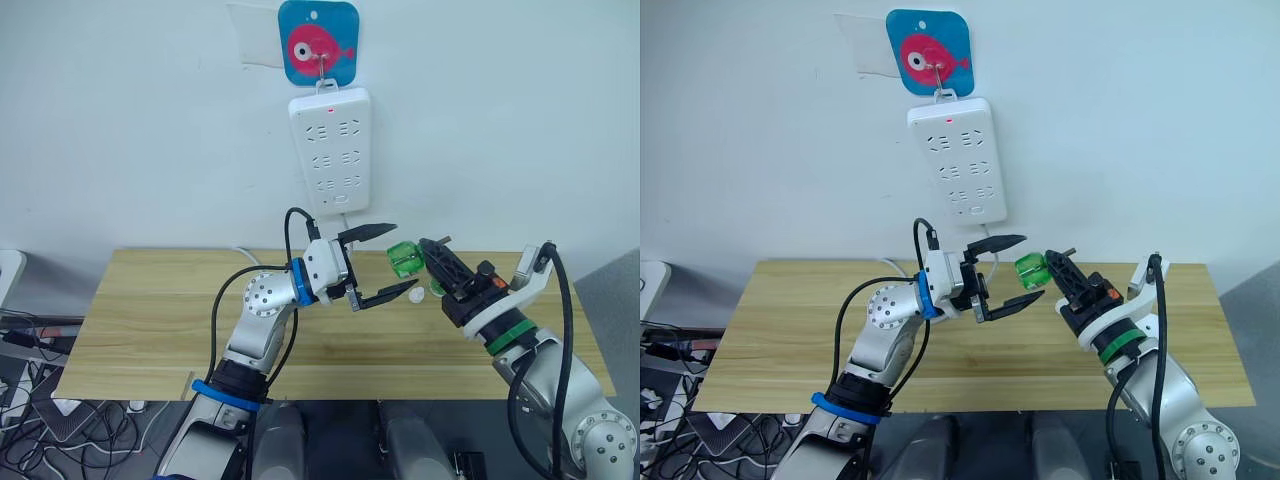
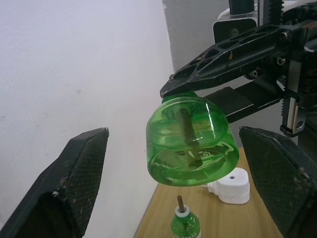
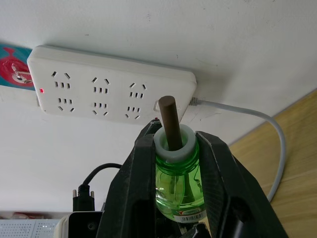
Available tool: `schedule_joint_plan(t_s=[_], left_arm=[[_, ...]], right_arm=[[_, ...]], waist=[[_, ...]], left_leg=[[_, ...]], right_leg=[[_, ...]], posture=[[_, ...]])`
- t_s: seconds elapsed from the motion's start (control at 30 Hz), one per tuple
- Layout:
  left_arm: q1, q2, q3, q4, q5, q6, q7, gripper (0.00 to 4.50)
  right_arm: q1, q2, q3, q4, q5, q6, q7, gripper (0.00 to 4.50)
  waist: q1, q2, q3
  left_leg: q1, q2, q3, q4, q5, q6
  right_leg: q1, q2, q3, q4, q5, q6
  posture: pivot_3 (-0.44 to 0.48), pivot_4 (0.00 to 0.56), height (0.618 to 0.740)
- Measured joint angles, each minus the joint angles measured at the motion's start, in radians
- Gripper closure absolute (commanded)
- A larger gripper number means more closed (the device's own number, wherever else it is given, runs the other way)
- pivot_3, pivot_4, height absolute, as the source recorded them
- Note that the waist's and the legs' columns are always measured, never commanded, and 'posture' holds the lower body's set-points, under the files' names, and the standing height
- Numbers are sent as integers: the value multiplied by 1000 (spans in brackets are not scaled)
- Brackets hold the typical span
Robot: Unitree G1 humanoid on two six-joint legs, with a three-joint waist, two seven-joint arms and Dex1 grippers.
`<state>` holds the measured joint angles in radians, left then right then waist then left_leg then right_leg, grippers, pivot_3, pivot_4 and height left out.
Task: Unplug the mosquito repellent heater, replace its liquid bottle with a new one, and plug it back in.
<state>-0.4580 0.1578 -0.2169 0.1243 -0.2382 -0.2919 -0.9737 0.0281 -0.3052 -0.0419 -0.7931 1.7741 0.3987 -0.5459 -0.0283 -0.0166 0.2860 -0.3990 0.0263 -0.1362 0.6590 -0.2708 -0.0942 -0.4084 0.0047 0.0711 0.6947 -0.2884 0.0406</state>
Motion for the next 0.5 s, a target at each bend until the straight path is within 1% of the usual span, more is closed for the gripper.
schedule_joint_plan(t_s=[0.2,0.23,0.27,0.43,0.5], left_arm=[[0,3,-13,0,0,-1,-2,38],[0,3,-13,0,0,-1,-2,431],[0,3,-13,0,-1,-1,-3,654],[1,1,-16,0,-5,0,-12,2189],[1,1,-16,0,-5,0,-12,2244]], right_arm=[[1,-11,17,-2,0,-9,9,3690],[1,-12,22,-2,0,-11,13,3690],[1,-12,25,-2,0,-12,16,3690],[-1,-22,26,-2,0,-20,20,3690],[-1,-23,27,-2,1,-21,21,3690]], waist=[[0,0,0],[0,0,0],[0,0,0],[0,0,0],[0,0,0]], left_leg=[[0,0,0,0,0,0],[0,0,0,0,0,0],[0,0,0,0,0,0],[0,0,0,0,0,0],[0,0,0,0,0,0]], right_leg=[[0,0,0,0,0,0],[0,0,0,0,0,0],[0,0,0,0,0,0],[0,0,0,-1,0,0],[0,0,0,-1,0,0]], posture=[[77,270,740],[77,270,740],[77,270,740],[79,264,740],[78,265,740]])
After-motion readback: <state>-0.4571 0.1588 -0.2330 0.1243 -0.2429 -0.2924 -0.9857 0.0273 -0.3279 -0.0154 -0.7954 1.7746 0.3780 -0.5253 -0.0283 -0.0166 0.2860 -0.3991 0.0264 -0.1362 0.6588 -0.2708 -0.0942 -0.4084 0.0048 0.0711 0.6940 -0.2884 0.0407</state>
